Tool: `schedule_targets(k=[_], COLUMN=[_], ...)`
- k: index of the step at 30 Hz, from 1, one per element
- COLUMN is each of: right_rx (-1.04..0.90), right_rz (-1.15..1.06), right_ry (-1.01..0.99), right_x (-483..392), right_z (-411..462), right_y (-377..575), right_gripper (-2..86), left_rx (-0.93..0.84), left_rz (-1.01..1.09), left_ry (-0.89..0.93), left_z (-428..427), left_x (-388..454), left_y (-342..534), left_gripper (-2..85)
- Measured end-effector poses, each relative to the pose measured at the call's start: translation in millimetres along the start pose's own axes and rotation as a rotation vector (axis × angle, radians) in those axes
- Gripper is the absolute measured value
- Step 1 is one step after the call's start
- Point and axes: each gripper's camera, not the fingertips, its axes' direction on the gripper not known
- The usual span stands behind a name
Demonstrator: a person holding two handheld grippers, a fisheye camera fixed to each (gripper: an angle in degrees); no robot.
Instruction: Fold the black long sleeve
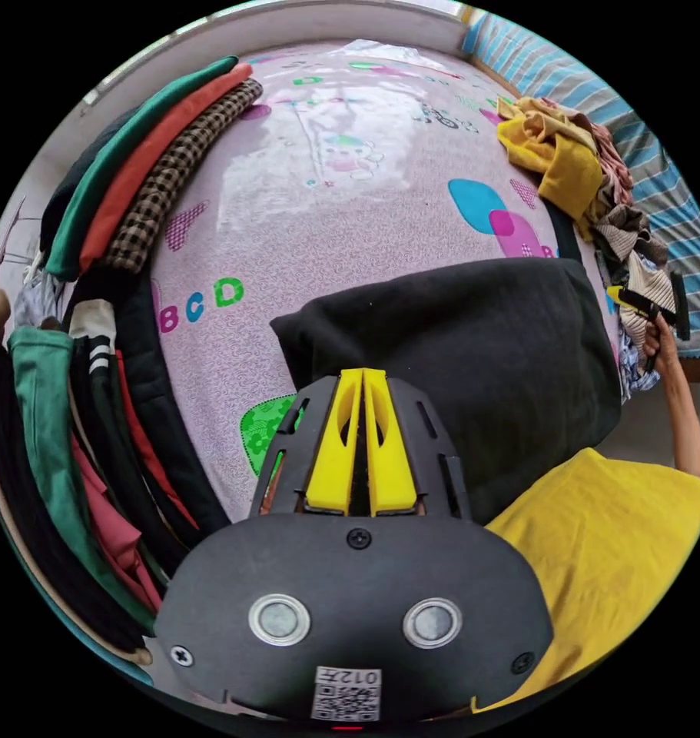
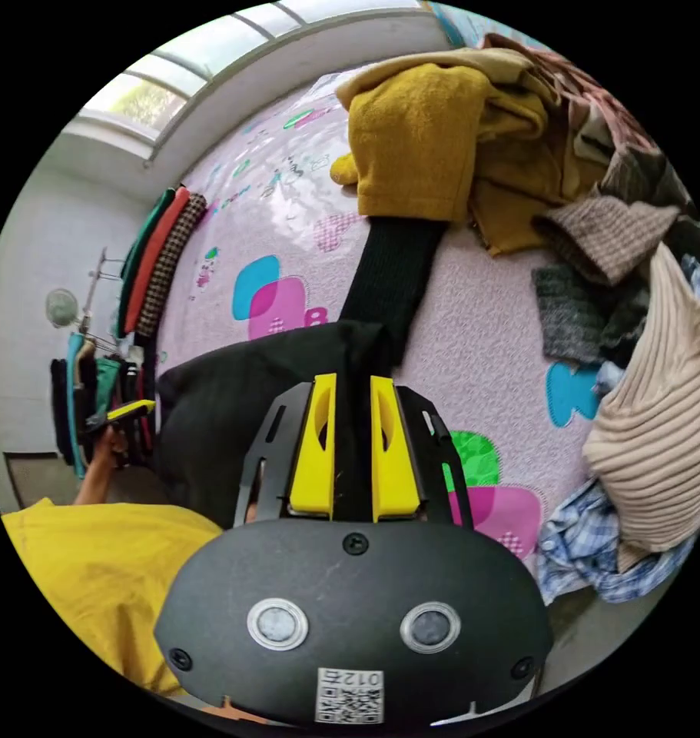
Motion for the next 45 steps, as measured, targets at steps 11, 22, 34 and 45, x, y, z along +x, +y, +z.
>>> schedule_targets(k=[11, 22, 34, 45], right_rx=[-0.137, -0.058, -0.211, -0.216], right_rz=[-0.214, -0.196, -0.23, -0.229], right_ry=[0.219, 0.216, 0.162, 0.278], right_x=[-23.5, -32.6, -15.1, -30.6], right_z=[82.2, 53.7, 146.8, 146.7], right_y=[41.1, 70.1, 146.5, 153.3], right_gripper=[0.5, 0.8, 0.0, 0.2], left_rx=[-0.148, 0.006, -0.087, 0.007], left_rz=[0.056, -0.091, -0.017, -0.428], left_ry=[-0.079, -0.031, -0.111, 0.356], left_z=[56.8, 0.6, 65.2, 62.2], left_x=[17.3, -10.0, -4.5, -154.6], left_y=[12.2, 63.8, 114.7, 56.1], left_gripper=[-0.1, -0.1, -0.1, 0.7])
